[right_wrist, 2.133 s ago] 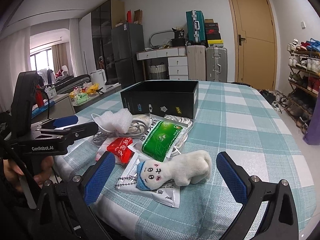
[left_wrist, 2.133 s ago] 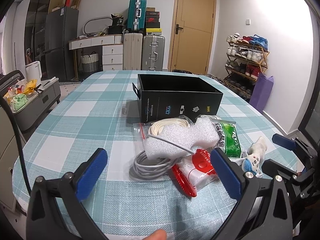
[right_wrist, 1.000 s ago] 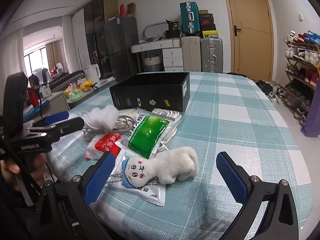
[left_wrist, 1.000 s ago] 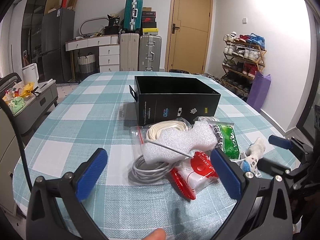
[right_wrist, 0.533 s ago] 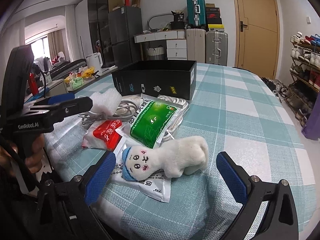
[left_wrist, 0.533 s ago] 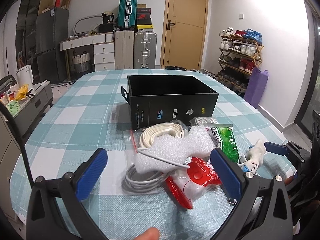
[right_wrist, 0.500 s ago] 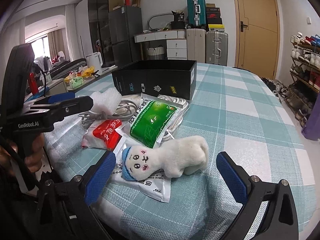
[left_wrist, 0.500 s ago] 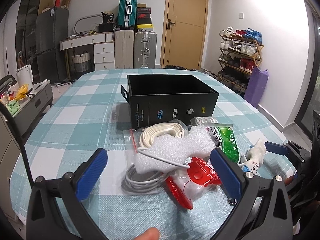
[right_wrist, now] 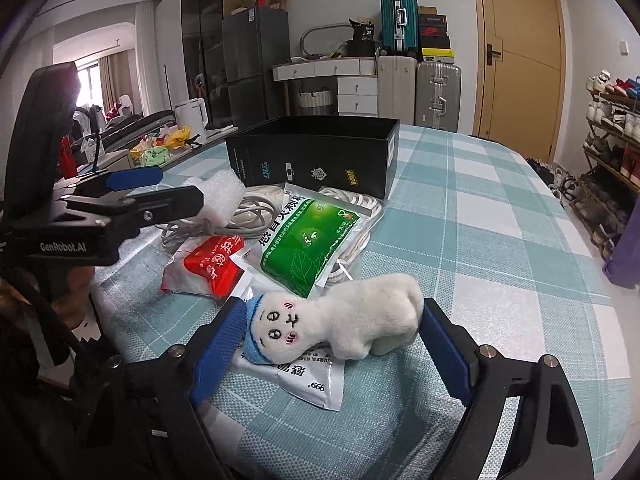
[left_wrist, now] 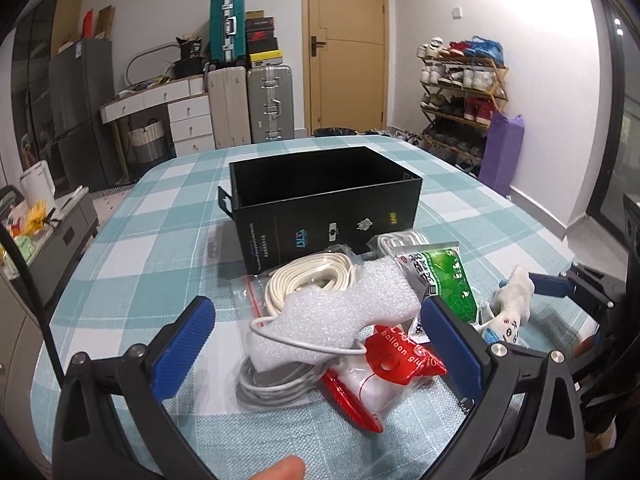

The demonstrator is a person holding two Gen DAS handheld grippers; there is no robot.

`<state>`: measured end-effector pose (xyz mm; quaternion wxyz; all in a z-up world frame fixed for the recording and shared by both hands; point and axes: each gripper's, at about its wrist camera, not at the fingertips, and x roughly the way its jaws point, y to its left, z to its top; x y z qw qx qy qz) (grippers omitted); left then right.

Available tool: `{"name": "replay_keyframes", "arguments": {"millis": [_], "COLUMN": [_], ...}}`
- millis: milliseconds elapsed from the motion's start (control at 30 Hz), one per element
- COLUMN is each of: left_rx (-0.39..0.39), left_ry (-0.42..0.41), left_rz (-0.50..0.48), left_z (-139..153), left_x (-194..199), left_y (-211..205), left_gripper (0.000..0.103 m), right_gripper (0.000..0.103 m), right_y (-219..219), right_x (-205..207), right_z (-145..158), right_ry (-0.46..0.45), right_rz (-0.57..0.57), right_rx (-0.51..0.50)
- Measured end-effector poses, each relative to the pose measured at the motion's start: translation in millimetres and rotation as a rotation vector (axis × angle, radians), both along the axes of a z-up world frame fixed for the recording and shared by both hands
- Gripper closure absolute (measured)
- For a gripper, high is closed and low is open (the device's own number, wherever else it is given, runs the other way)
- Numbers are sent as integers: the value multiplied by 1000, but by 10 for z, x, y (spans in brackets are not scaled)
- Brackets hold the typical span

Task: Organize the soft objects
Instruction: 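Grasp the white foam with the left tool while the right tool grasps the plush doll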

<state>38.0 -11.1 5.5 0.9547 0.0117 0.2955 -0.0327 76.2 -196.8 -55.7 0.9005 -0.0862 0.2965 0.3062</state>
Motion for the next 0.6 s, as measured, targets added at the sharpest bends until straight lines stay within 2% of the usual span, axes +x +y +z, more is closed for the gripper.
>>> {"name": "replay_keyframes", "arguments": {"millis": [300, 367, 433, 600], "left_rx": [47, 59, 56, 43], "left_ry": [13, 8, 14, -7], "left_rz": [-23, -13, -25, -25], "left_z": [-57, -65, -70, -42], "left_x": [100, 115, 128, 118], "left_y": [-88, -98, -103, -84], "left_gripper": [1, 7, 19, 30], "right_gripper": [15, 15, 15, 15], "right_y": [-7, -11, -13, -15], "right_x": [-2, -1, -2, -9], "right_z": [7, 6, 6, 9], "right_ry": [1, 2, 1, 1], "right_rz": [1, 0, 1, 5], "right_rx": [3, 5, 6, 12]}}
